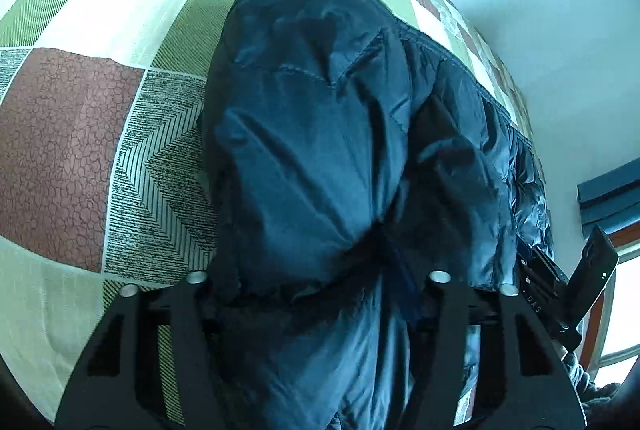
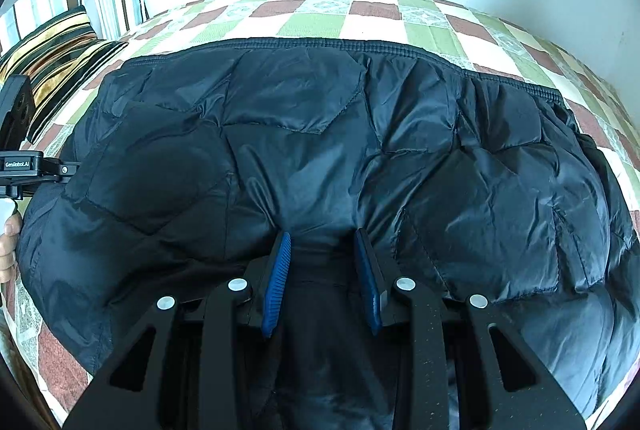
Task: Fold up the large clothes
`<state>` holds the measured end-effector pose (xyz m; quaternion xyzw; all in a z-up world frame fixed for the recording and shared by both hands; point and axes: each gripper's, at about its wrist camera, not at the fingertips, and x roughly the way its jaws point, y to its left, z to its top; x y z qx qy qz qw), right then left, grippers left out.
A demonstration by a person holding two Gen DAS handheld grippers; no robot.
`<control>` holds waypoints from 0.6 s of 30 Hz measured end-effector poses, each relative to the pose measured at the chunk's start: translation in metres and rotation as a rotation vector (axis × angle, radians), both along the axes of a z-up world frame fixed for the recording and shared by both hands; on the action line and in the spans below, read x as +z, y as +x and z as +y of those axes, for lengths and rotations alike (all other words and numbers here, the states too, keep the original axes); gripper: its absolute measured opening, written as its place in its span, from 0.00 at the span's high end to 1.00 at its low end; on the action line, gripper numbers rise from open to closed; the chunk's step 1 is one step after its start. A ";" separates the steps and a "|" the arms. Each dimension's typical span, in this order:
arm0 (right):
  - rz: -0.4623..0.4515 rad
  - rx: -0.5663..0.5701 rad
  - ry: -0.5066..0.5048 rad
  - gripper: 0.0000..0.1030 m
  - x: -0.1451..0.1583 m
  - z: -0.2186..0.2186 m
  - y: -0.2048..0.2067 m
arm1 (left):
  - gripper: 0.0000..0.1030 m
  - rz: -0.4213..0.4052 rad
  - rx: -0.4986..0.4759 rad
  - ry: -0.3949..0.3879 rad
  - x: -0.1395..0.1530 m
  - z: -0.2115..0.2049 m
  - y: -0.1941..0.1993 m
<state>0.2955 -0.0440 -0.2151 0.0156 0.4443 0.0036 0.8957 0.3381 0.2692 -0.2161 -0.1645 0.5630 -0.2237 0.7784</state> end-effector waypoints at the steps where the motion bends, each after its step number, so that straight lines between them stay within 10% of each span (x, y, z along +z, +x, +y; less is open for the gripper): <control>1: -0.001 0.000 -0.001 0.68 0.000 0.000 0.000 | 0.57 -0.010 0.000 -0.006 0.002 0.000 -0.002; 6: -0.001 -0.001 -0.002 0.68 0.000 0.001 0.000 | 0.78 -0.053 0.010 0.017 0.022 -0.005 -0.009; 18: -0.006 0.001 -0.008 0.68 0.001 0.002 0.000 | 0.83 -0.205 -0.003 0.006 0.104 -0.048 -0.036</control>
